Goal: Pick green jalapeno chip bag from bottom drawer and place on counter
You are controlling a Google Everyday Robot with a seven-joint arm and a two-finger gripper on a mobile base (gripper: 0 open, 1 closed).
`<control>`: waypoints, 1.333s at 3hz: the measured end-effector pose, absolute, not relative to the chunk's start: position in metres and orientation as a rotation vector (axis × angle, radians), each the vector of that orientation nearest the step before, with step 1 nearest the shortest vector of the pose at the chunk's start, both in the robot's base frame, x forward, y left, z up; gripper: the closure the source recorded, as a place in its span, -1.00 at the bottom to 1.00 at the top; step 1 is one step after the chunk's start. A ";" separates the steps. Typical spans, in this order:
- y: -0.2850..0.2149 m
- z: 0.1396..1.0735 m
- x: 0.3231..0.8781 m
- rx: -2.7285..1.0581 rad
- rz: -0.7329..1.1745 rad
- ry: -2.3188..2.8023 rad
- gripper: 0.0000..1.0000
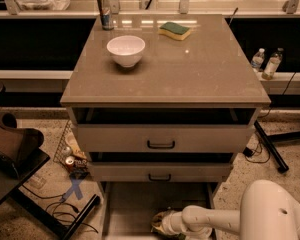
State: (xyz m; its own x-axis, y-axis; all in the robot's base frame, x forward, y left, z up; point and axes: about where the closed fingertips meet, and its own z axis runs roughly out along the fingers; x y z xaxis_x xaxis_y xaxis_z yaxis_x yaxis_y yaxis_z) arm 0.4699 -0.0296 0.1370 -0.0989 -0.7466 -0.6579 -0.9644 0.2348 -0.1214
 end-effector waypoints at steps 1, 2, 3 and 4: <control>-0.027 0.136 0.469 -1.566 0.463 1.899 -0.32; -0.026 0.136 0.468 -1.567 0.465 1.899 -0.77; -0.025 0.137 0.467 -1.569 0.465 1.900 -1.00; -0.027 0.146 0.467 -1.574 0.445 1.916 -1.00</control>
Offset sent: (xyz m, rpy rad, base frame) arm -0.0007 0.0013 -0.0004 0.0012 0.0013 0.0014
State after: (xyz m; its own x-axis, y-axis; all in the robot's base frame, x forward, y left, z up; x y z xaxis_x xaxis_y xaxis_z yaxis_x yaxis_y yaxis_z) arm 0.4666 -0.0270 0.1455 -0.1045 -0.7583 -0.6435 -0.9642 0.2358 -0.1212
